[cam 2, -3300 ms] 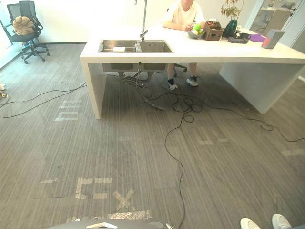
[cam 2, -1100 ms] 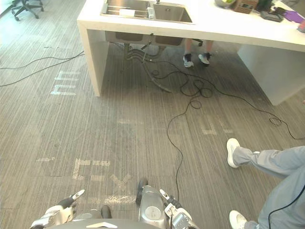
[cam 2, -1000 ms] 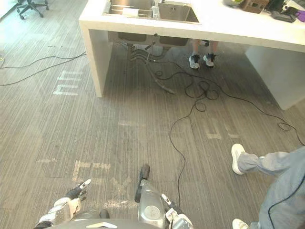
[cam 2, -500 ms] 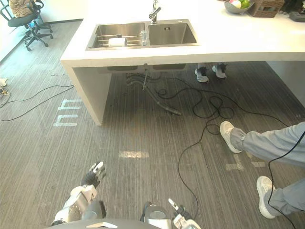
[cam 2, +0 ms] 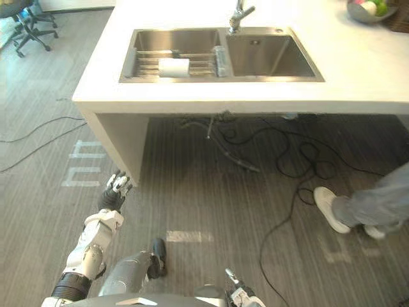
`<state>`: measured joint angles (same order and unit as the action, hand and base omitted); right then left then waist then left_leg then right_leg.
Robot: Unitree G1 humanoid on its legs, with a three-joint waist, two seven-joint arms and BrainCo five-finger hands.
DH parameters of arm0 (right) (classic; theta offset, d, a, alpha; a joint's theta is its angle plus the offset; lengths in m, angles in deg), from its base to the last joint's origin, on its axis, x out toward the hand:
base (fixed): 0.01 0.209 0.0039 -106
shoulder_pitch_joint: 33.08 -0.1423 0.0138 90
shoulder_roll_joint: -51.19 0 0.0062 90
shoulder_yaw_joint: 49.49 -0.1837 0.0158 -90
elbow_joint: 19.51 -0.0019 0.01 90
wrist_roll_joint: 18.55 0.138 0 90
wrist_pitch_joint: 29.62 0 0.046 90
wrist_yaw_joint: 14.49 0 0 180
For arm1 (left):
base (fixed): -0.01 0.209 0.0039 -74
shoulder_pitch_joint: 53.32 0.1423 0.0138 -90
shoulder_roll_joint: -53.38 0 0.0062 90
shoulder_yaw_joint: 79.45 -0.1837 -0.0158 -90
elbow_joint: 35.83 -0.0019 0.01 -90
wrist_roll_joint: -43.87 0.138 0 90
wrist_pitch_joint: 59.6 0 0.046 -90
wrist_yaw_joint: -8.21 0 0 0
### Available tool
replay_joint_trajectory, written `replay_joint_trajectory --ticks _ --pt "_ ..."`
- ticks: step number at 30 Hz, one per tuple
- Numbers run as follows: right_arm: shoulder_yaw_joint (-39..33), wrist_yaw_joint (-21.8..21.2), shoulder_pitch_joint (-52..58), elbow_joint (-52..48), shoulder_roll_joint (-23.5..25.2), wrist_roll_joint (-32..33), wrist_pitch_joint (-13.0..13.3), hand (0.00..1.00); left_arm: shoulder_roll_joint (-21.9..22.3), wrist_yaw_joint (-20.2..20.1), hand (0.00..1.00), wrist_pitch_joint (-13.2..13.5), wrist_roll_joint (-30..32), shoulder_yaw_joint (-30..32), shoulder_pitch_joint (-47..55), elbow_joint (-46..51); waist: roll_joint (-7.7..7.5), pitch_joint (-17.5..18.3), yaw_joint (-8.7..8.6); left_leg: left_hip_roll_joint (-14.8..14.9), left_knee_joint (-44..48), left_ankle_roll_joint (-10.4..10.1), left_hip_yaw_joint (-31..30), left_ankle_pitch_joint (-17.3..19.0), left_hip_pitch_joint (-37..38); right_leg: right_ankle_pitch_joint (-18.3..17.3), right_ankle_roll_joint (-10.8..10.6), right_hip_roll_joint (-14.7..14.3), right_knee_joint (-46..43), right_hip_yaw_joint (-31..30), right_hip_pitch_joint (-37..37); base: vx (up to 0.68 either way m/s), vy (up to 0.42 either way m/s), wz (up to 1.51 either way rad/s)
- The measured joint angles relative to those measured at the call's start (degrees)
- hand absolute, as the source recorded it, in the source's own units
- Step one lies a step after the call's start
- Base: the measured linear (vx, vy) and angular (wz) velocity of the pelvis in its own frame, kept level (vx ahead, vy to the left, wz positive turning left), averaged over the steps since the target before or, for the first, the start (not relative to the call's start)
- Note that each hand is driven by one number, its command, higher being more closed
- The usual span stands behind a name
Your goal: Walk over to the sink, pick up the cup, carry it to the dishwasher, place the cup inside the dishwasher, then close the dishwasher door
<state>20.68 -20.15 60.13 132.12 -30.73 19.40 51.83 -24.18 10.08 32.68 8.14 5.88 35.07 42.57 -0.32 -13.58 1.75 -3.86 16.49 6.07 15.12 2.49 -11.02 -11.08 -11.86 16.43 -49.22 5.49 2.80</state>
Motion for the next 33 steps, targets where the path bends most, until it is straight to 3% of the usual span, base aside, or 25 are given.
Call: replay_joint_trajectory --ticks 1,3,4,5,7,9,10,11,12,13,14,15,16,17,24,30,32,33 --pt "-0.94 0.15 -0.52 -0.05 0.09 -0.04 0.87 0.0 -0.71 0.62 0.0 -0.07 0.08 -0.03 0.21 2.47 0.05 0.0 -0.23 -0.87 -2.42 -0.49 -0.05 0.38 4.07 0.36 1.5 1.27 -8.9 0.67 -3.83 0.35 0.139 0.05" --pt "-1.24 1.01 -0.46 -0.03 -0.44 0.12 1.95 0.0 -0.83 1.75 0.0 0.21 0.09 0.01 0.18 4.32 0.76 0.08 -0.26 -1.36 -6.2 -0.93 -1.23 1.13 9.93 -1.8 5.85 2.21 -11.84 5.68 -7.57 0.42 0.117 0.02" --pt "-1.4 1.12 -0.51 -0.21 -0.6 0.38 2.48 0.0 -0.94 1.77 0.0 0.84 0.06 0.02 -0.1 4.68 1.13 0.16 -0.33 -1.3 -8.45 -1.21 -2.01 1.4 12.65 -4.04 8.25 2.37 -8.81 9.13 -10.59 0.4 0.072 0.08" --pt "-1.47 1.12 -0.5 -0.41 -0.55 0.52 2.49 0.0 -0.96 1.69 0.0 1.15 0.06 -0.02 -0.25 4.76 1.29 0.3 -0.5 -1.23 -9.2 -1.31 -2.56 1.44 13.61 -4.97 8.69 2.29 -5.77 10.68 -11.89 0.46 0.001 0.32" --pt "-1.77 1.12 0.78 -0.32 0.39 0.38 1.81 0.0 -0.94 1.6 0.0 2.06 0.11 -1.17 -2.02 4.88 1.6 0.3 -1.9 -0.04 -9.06 -2.43 -5.87 2.33 15.53 -4.46 8.63 0.74 12.36 12.25 -15.93 0.4 -0.07 0.79" --pt "-3.67 1.11 2.1 -0.35 2.21 0.32 2.08 0.0 -1.01 1.54 0.0 3.3 0.02 -2.08 -2.43 5.47 2.44 0.17 -2.29 1.75 -7.43 -3.95 -8.69 4.19 16.15 0.19 8.34 -1.16 24.31 10.47 -16.62 0.43 -0.21 0.85" --pt "-3.36 0.75 3.73 -0.41 2.7 -0.04 1.91 0.0 -0.98 1.22 0.0 5.27 -0.07 -2.08 -1.91 6.73 2.16 0.32 -2.13 3.18 -5.84 -5.84 -10.48 6.75 17.93 5.98 8.26 -2.31 31.38 9.0 -16.23 0.51 -0.311 0.7" --pt "-2.89 0.8 4.2 -0.26 2.86 -0.12 1.7 0.0 -0.96 1.07 0.0 5.96 -0.07 -2.01 -1.71 7.2 1.72 0.53 -1.86 3.56 -5.05 -6.72 -10.96 8.02 18.43 8.68 8.43 -2.42 32.72 8.74 -15.71 0.42 -0.307 0.55" --pt "-1.89 0.62 5.11 -0.03 3.28 -0.26 0.99 0.0 -1.49 0.95 0.0 6.98 -0.07 -1.78 -0.93 8.67 0.49 1.31 -1.56 3.66 -3.89 -7.84 -11.69 9.85 19.55 13.21 9.04 -2.3 33.52 8.37 -15.11 0.33 -0.336 0.36" --pt "-0.79 0.27 6.69 0.16 4.64 -0.98 0.31 0.0 -2.85 0.53 0.0 8.21 -0.05 -1.08 0.08 11.38 -2.25 3.12 -1.02 3.04 -2.73 -9.06 -12.59 12.69 20.47 16.93 8.91 -1.7 33.86 7.65 -14.47 0.49 -0.518 0.26" --pt "-0.54 -0.85 6.9 -0.13 2.76 -1.66 -0.38 0.0 -0.72 0.36 0.0 9.08 -0.07 -0.1 0.98 12.39 0.67 4.15 -0.69 6.92 -0.66 -10.79 -12.39 14.52 20.21 15.42 8.98 -3.91 32.84 9.9 -13.66 0.42 -0.442 0.25" --pt "-0.59 -1.49 6.92 -0.08 1.8 -1.82 -0.43 0.0 0.14 0.31 0.0 9.14 -0.06 -0.21 1.01 13.14 1.86 4.6 -1.02 8.34 -0.57 -11.48 -12.22 15.13 19.83 14.66 9.34 -5.35 33.17 10.96 -13.46 0.44 -0.43 0.16" --pt "-0.58 -1.53 6.25 0.0 0.6 -1.44 -0.66 0.0 1.42 0.07 0.0 9.11 -0.02 -0.89 0.79 15.19 4.26 5.14 -0.85 10.72 -1.8 -11.45 -12.05 14.91 20.18 13.9 10.28 -7.36 33.94 12.44 -12.9 0.2 -0.179 0.16" --pt "2.93 -4.13 8.11 -2.36 2.63 5.67 -2.9 0.0 -1.03 -0.84 0.0 6.81 2.2 -1.76 1.77 17.39 0.4 6.89 -0.71 7.6 -9.59 -9.33 -11.23 11.64 23.85 24.0 9.13 -8.77 52.27 11.48 -4.94 0.2 -0.179 0.06" --pt "3.16 -4.0 8.4 -2.38 2.65 5.69 -2.63 0.0 -0.95 -0.49 0.0 6.49 2.14 -3.39 1.77 17.19 0.38 6.9 -0.9 7.69 -9.56 -9.34 -10.65 11.64 23.96 24.0 9.13 -8.73 52.26 11.59 -4.79 0.0 0.0 0.0" --pt "3.73 -2.41 8.28 -2.8 2.87 5.65 0.09 0.0 -0.89 1.57 0.0 4.97 2.04 -9.53 0.27 16.01 0.32 7.42 -2.19 8.32 -10.46 -9.36 -10.31 11.54 24.03 23.94 9.12 -8.7 52.37 12.95 -4.8 0.01 -0.018 0.03" --pt "3.01 -1.62 8.3 -2.69 2.97 5.56 0.47 0.0 -0.36 2.65 0.0 4.97 1.99 -9.81 -1.69 14.98 0.95 8.38 -3.43 9.72 -12.12 -9.4 -8.3 11.61 24.25 23.18 8.84 -8.81 51.33 14.4 -5.44 0.07 -0.069 0.19" --pt "2.52 -1.41 8.0 -2.72 2.73 5.13 0.89 0.0 0.48 3.9 0.0 4.99 1.86 -9.58 -3.53 14.86 2.08 9.03 -4.18 11.45 -12.7 -9.82 -5.59 11.43 24.25 21.2 8.85 -8.83 48.18 15.46 -7.04 0.09 -0.084 0.26"
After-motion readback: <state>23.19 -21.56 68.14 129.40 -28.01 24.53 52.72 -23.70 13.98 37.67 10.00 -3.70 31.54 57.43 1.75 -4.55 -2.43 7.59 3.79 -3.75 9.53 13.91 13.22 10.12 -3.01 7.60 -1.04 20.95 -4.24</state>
